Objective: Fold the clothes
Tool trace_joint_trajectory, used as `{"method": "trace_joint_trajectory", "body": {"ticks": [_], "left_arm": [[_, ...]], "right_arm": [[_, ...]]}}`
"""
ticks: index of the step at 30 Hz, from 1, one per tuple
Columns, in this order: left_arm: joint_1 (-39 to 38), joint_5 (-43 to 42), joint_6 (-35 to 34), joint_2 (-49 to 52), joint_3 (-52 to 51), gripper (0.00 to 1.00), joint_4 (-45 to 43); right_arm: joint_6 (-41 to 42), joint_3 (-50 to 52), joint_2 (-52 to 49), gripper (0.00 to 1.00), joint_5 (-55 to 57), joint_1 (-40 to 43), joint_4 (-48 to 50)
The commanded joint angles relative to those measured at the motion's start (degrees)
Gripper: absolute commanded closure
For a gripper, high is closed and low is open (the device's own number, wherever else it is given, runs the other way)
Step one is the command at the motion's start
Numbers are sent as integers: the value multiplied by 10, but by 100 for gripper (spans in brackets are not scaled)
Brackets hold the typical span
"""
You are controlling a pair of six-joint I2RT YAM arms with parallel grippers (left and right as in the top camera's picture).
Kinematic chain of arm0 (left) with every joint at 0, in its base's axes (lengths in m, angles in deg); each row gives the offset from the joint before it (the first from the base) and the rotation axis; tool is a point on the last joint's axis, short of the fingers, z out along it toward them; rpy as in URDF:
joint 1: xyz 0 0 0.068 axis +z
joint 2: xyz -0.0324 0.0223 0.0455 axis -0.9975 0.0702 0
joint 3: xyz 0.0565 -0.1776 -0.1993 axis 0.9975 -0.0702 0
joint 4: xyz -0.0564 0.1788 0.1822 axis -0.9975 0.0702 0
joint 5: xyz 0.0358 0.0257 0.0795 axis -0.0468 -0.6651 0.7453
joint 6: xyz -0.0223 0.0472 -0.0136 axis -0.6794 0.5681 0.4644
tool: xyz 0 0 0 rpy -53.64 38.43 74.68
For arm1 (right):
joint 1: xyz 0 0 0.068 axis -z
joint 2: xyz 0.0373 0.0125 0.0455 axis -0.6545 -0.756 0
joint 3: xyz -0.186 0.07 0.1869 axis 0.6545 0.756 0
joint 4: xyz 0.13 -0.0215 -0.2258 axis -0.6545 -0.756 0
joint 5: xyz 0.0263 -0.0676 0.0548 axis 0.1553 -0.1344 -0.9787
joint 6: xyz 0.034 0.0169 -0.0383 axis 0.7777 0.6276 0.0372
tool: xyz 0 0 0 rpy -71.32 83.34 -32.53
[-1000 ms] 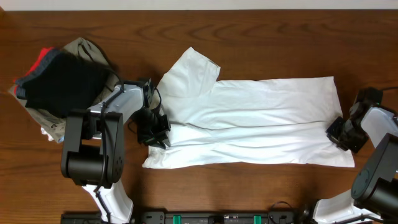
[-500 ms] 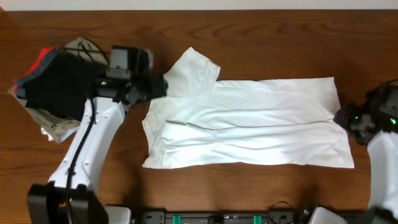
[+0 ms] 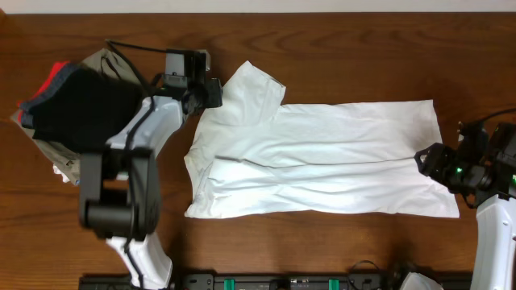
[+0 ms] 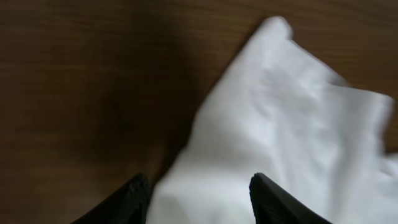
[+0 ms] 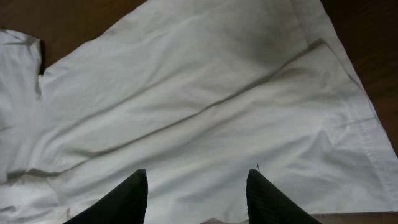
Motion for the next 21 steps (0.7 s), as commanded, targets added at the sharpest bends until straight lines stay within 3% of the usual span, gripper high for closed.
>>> {"method": "trace_joint_trajectory", "body": {"ticks": [1, 14, 16, 17, 19, 21], "left_arm": [[7, 5, 18, 36, 30, 45, -18], [-8, -32, 27, 85, 33, 47, 3], [-13, -32, 27, 85, 32, 72, 6], [-14, -32, 27, 85, 33, 80, 6], [-15, -32, 27, 85, 33, 90, 6], [-15, -32, 27, 83, 33, 94, 10]], "right_arm": [[-25, -4, 5, 50, -12, -4, -3], [-25, -4, 3, 50, 10, -4, -2], [-25, -3, 3, 50, 20, -4, -2], [-24, -3, 3, 50, 20, -4, -2], [-24, -3, 3, 50, 20, -4, -2], [-24, -3, 3, 50, 20, -4, -2]]}}
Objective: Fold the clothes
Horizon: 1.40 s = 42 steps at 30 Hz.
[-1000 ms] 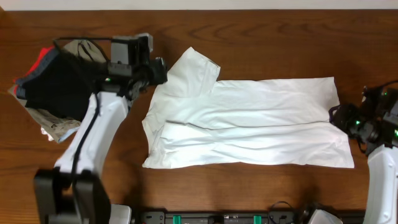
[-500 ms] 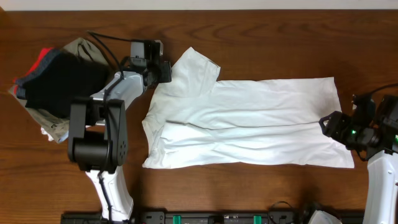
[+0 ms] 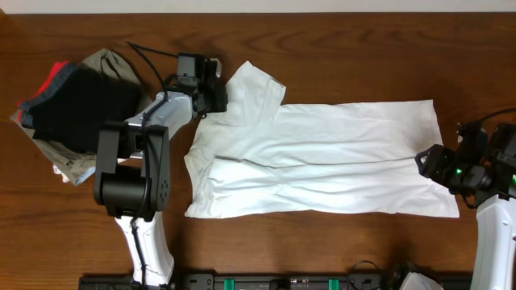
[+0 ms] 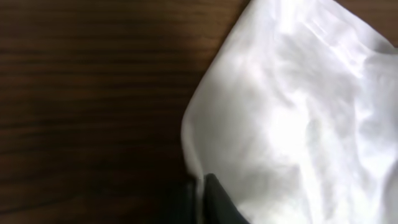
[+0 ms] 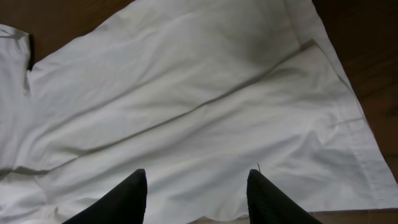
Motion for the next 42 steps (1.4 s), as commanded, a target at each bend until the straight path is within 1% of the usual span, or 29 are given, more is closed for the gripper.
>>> {"method": "trace_joint_trajectory", "body": {"ticks": [1, 2, 5, 8, 11, 13, 15, 18, 27, 31, 34, 42], "left_arm": [[1, -4, 6, 8, 5, 94, 8], [2, -4, 6, 5, 5, 94, 11], [2, -4, 3, -18, 5, 94, 35], [2, -4, -26, -56, 5, 94, 76], [2, -4, -48, -95, 5, 94, 122], [2, -4, -49, -116, 5, 94, 146], [2, -4, -59, -135, 5, 94, 168], [1, -4, -63, -155, 5, 94, 189], [1, -19, -72, -165, 5, 94, 205], [1, -19, -72, -165, 5, 94, 205], [1, -19, -72, -165, 5, 94, 205], [1, -19, -72, -165, 5, 94, 205]], "right_arm": [[-9, -3, 3, 50, 5, -4, 0], [-9, -3, 2, 52, 5, -4, 2], [-9, -3, -1, 62, 5, -4, 22], [-1, -3, -22, 62, 4, -4, 67], [6, -3, -61, 57, 2, -4, 139], [6, -3, -95, 50, 2, -4, 195], [7, -4, -134, 45, -1, -4, 260], [17, -10, -199, 43, -4, -4, 359], [17, -29, -373, 41, -2, -4, 592], [17, -30, -433, 39, -2, -6, 651], [17, -30, -466, 38, -2, -12, 678], [17, -54, -519, 37, -2, -26, 682]]}}
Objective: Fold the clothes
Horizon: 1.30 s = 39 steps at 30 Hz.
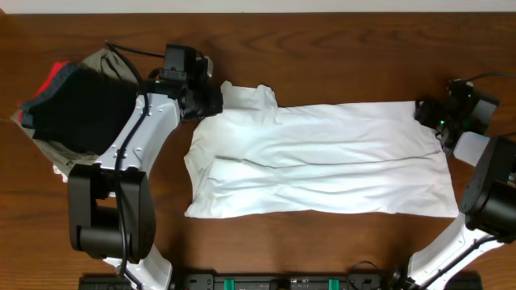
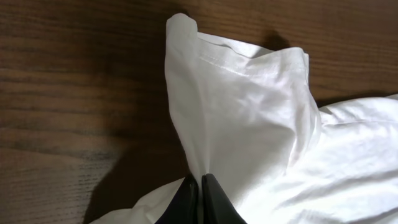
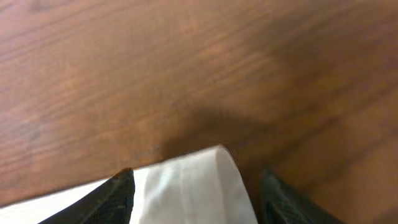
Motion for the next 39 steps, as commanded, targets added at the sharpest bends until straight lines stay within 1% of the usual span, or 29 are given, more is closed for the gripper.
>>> {"method": "trace_joint_trajectory", "body": {"ticks": [1, 2, 3, 4, 8, 9, 12, 16, 19, 24, 27, 30, 32, 34, 37, 39], "left_arm": [[2, -3, -6, -5, 6, 94, 1], [2, -3, -6, -5, 6, 94, 1], [2, -3, -6, -5, 6, 94, 1], [2, -3, -6, -5, 6, 94, 1], [2, -3, -6, -5, 6, 94, 1], [2, -3, -6, -5, 6, 94, 1], [2, -3, -6, -5, 6, 94, 3], [2, -3, -6, -5, 6, 94, 12], [2, -3, -7, -9, 6, 94, 22], [2, -8, -10, -29, 6, 94, 52], [2, -8, -10, -55, 6, 94, 79], [2, -10, -21, -85, 6, 94, 109], [2, -10, -33, -105, 6, 94, 135], [2, -10, -36, -118, 6, 94, 163], [2, -10, -62, -124, 6, 94, 217], [2, -10, -62, -124, 2, 94, 253]], "right_arm": [[1, -14, -23, 37, -1, -10, -4], [1, -14, -25, 37, 0, -11, -4], [1, -14, -26, 40, 2, -12, -6], [1, -14, -26, 45, 3, -12, -9], [1, -14, -26, 92, 14, -11, -33], [2, -14, -26, 98, 20, -11, -43], [2, -14, -21, 99, 28, -7, -71], [6, -15, 18, 99, 37, 9, -111], [26, -15, 73, 99, 56, 23, -143], [27, -15, 184, 99, 62, 41, -223], [27, -15, 243, 99, 62, 45, -283], [27, -15, 280, 98, 62, 44, -343], [27, -15, 301, 97, 62, 44, -405], [27, -15, 313, 97, 62, 44, -461], [27, -15, 320, 97, 62, 44, -542], [27, -15, 320, 98, 65, 44, -589]]}}
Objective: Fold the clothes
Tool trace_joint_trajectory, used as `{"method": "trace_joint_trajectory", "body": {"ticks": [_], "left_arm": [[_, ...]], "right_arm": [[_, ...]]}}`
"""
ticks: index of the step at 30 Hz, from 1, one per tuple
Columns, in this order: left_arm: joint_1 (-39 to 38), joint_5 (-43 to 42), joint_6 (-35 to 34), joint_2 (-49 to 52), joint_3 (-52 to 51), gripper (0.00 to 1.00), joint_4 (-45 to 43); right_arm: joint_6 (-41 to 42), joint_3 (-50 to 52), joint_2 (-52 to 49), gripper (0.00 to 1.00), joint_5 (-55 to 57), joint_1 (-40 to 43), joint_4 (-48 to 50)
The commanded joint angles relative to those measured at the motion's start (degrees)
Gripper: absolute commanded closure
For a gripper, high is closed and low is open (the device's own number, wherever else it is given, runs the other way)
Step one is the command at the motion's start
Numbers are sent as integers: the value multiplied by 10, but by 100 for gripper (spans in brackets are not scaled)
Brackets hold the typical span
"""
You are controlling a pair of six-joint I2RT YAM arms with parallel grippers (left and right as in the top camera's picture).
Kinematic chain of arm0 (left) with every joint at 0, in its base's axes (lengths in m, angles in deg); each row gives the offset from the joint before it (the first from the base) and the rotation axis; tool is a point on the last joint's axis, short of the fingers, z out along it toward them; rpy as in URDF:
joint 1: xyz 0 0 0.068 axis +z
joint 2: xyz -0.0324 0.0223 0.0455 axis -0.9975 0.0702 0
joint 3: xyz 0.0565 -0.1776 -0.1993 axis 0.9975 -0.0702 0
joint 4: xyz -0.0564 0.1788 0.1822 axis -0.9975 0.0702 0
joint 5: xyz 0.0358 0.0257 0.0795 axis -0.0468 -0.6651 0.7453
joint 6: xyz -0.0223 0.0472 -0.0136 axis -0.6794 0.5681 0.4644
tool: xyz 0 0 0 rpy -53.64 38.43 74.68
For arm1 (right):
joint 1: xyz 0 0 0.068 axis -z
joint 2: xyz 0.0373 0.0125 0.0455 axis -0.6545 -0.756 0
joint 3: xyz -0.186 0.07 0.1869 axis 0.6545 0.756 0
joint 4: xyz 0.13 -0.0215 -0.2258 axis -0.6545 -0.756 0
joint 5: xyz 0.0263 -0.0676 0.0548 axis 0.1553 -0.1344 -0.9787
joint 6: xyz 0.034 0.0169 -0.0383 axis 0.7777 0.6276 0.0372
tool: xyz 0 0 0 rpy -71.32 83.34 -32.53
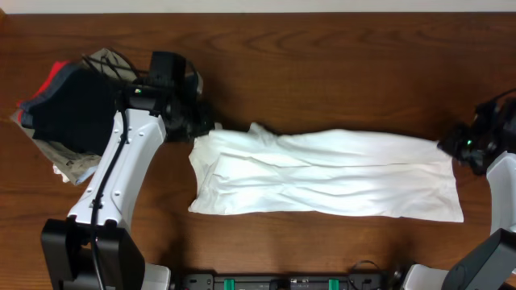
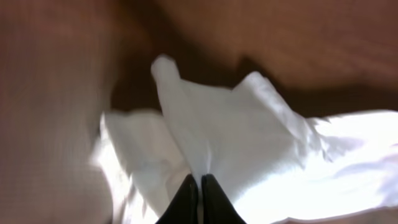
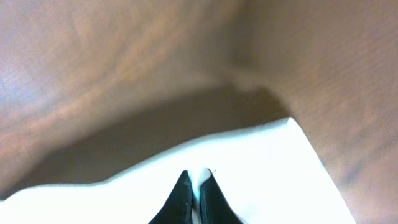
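Observation:
A white shirt [image 1: 322,173] lies stretched across the middle of the wooden table, its far edge lifted and pulled toward the near side. My left gripper [image 1: 203,127] is shut on the cloth at the shirt's far left corner [image 2: 186,124]. At the far right corner [image 3: 249,155], my right gripper [image 1: 451,145] is likewise shut on the white fabric. Both wrist views are blurred.
A pile of dark, red and beige clothes [image 1: 60,105] sits at the table's left edge, just beside my left arm. Bare wood table [image 1: 339,56] spreads behind the shirt. Black hardware [image 1: 282,282] lines the near edge.
Both grippers moved toward the near side, carrying the shirt's far edge with them. The right gripper, open at the far right corner before, is now shut on the cloth. The shirt looks narrower.
At first both grippers stood open, left at the sleeve, right at the shirt's near right edge. The left then shut on the sleeve. Later the sleeve was bunched inward and the right gripper sat open at the far right corner. Now both hold the far edge, drawn nearer.

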Motion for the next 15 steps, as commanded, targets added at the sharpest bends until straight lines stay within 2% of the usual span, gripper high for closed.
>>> {"method": "trace_joint_trajectory", "body": {"ticks": [1, 7, 15], "left_arm": [[2, -1, -19, 0, -1, 94, 37], [2, 0, -18, 0, -28, 94, 53], [2, 0, -17, 0, -34, 94, 56]], "right_arm": [[3, 0, 11, 99, 15, 2, -49], [17, 0, 11, 99, 97, 4, -111], [62, 0, 11, 99, 173, 40, -127]]}}
